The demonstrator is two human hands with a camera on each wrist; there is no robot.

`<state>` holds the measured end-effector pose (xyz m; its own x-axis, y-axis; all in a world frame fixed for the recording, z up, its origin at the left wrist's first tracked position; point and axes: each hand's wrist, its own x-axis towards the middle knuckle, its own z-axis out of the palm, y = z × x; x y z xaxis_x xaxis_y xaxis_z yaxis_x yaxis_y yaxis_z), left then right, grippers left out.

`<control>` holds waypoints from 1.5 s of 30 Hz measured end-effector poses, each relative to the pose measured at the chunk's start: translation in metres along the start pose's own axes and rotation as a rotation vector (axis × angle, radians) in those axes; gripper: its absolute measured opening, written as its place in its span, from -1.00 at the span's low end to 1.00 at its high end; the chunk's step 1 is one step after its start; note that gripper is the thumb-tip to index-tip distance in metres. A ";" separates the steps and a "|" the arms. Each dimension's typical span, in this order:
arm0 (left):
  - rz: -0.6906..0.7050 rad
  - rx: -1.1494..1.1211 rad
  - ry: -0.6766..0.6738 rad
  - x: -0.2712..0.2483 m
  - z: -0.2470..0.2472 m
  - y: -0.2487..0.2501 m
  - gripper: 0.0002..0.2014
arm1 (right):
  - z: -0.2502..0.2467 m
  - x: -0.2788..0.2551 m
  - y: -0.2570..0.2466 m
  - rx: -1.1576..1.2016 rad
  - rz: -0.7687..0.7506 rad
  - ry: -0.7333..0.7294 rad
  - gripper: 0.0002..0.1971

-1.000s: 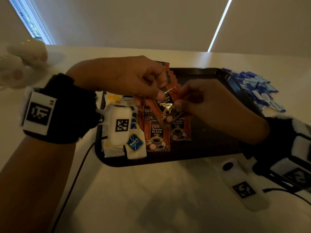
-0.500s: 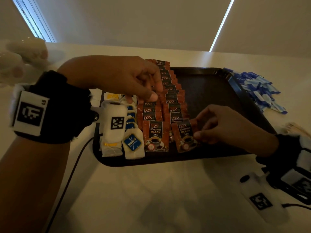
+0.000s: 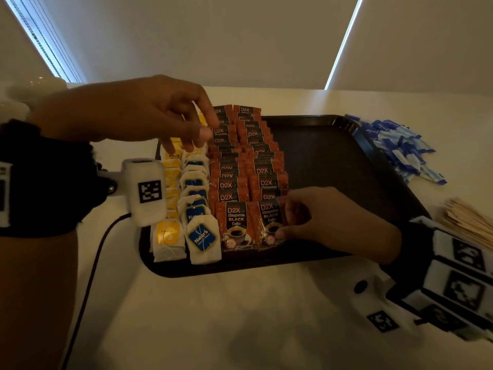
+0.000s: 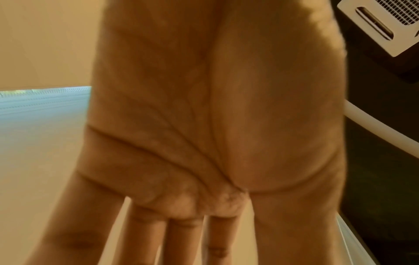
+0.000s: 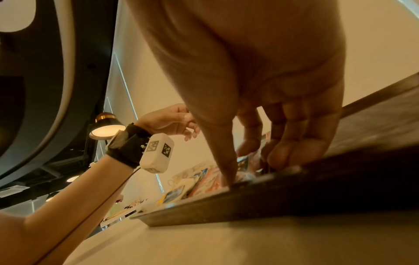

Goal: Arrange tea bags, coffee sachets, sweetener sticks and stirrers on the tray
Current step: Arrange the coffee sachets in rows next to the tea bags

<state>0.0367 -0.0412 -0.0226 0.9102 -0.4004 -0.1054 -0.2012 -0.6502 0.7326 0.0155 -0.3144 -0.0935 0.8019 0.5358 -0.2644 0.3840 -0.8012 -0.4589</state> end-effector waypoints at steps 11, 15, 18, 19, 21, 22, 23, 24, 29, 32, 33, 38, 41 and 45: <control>-0.014 0.007 0.018 -0.002 -0.005 -0.005 -0.13 | -0.017 0.012 -0.004 0.009 0.113 -0.018 -0.61; -0.009 0.000 0.014 -0.003 -0.005 -0.006 -0.12 | -0.019 0.023 -0.004 0.430 0.272 0.105 -0.05; -0.012 0.008 0.011 -0.004 -0.006 -0.006 -0.12 | -0.019 0.034 -0.009 0.734 0.317 0.029 -0.04; -0.013 0.010 0.010 -0.004 -0.006 -0.006 -0.13 | -0.021 0.037 -0.010 0.783 0.309 -0.001 -0.14; -0.016 0.011 0.007 -0.004 -0.006 -0.006 -0.13 | -0.025 0.040 -0.015 0.860 0.285 -0.028 -0.54; -0.017 0.012 0.005 -0.004 -0.006 -0.006 -0.14 | -0.027 0.041 -0.016 0.899 0.283 -0.041 -0.69; -0.017 0.011 0.002 -0.003 -0.006 -0.006 -0.14 | -0.028 0.042 -0.017 0.934 0.274 -0.041 -0.72; -0.017 0.010 -0.001 -0.003 -0.006 -0.006 -0.15 | -0.028 0.042 -0.018 0.941 0.263 -0.042 -0.70; -0.014 0.004 0.002 -0.003 -0.005 -0.006 -0.17 | -0.028 0.043 -0.018 0.948 0.276 0.013 -0.63; -0.012 0.000 -0.001 -0.001 -0.005 -0.007 -0.15 | -0.029 0.047 -0.020 0.971 0.291 0.028 -0.62; -0.012 -0.001 -0.001 -0.001 -0.005 -0.007 -0.14 | -0.029 0.048 -0.022 0.974 0.285 0.016 -0.60; -0.014 -0.007 0.008 -0.003 -0.007 -0.009 -0.17 | -0.032 0.048 -0.028 0.966 0.320 0.048 -0.44; -0.015 -0.005 0.011 -0.003 -0.008 -0.009 -0.16 | -0.032 0.042 -0.022 1.014 0.347 0.056 -0.48; -0.015 0.005 0.008 -0.002 -0.006 -0.008 -0.13 | -0.021 0.031 -0.022 1.024 0.325 -0.037 -0.55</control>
<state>0.0389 -0.0312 -0.0245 0.9162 -0.3851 -0.1111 -0.1889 -0.6594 0.7276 0.0421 -0.2858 -0.0738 0.7753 0.3591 -0.5195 -0.4252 -0.3114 -0.8498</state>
